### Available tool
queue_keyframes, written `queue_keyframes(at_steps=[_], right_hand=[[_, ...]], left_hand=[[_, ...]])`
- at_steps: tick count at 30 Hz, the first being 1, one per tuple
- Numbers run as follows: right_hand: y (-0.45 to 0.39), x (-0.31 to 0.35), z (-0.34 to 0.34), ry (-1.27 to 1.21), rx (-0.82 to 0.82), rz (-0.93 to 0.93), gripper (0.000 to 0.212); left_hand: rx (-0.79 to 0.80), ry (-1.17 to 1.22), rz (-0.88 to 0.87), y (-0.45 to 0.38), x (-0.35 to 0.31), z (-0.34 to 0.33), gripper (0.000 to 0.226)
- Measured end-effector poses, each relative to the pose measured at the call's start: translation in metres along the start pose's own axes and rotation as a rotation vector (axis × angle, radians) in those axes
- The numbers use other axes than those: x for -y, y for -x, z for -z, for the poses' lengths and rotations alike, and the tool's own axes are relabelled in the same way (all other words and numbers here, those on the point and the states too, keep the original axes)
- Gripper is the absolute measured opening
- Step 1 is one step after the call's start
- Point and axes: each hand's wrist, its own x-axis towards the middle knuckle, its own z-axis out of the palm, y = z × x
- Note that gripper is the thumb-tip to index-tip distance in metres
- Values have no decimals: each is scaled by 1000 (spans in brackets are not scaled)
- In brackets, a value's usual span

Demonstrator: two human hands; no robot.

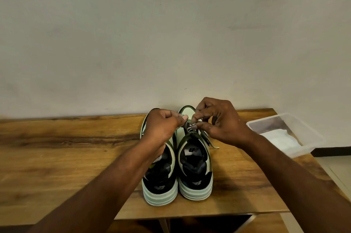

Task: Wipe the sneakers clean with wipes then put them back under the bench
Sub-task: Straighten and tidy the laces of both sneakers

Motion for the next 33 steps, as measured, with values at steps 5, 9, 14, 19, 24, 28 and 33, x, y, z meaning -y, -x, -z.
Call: queue_keyframes(at_steps=[5, 9, 14, 19, 24, 28, 33], right_hand=[[1, 5, 13, -134, 86, -77, 17], [1, 1, 27, -178, 190, -123, 16], [4, -4, 40, -239, 306, -157, 13], [11, -5, 49, -267, 390, -235, 13], [14, -1, 48, -247, 522, -311, 15], [16, 3, 48, -213, 542, -354, 16], [18, 3, 49, -210, 535, -385, 15]], left_hand=[[-39, -37, -29, -5, 1, 5, 12], [-67, -74, -38, -11, 4, 11, 13], [-96, -115, -4, -12, 8, 12, 23], [-166, -303, -28, -18, 11, 18, 18], [-154, -560, -114, -14, 11, 14, 20], [-145, -625, -119, -17, 10, 13, 16], [-125, -695, -157, -17, 10, 12, 17]])
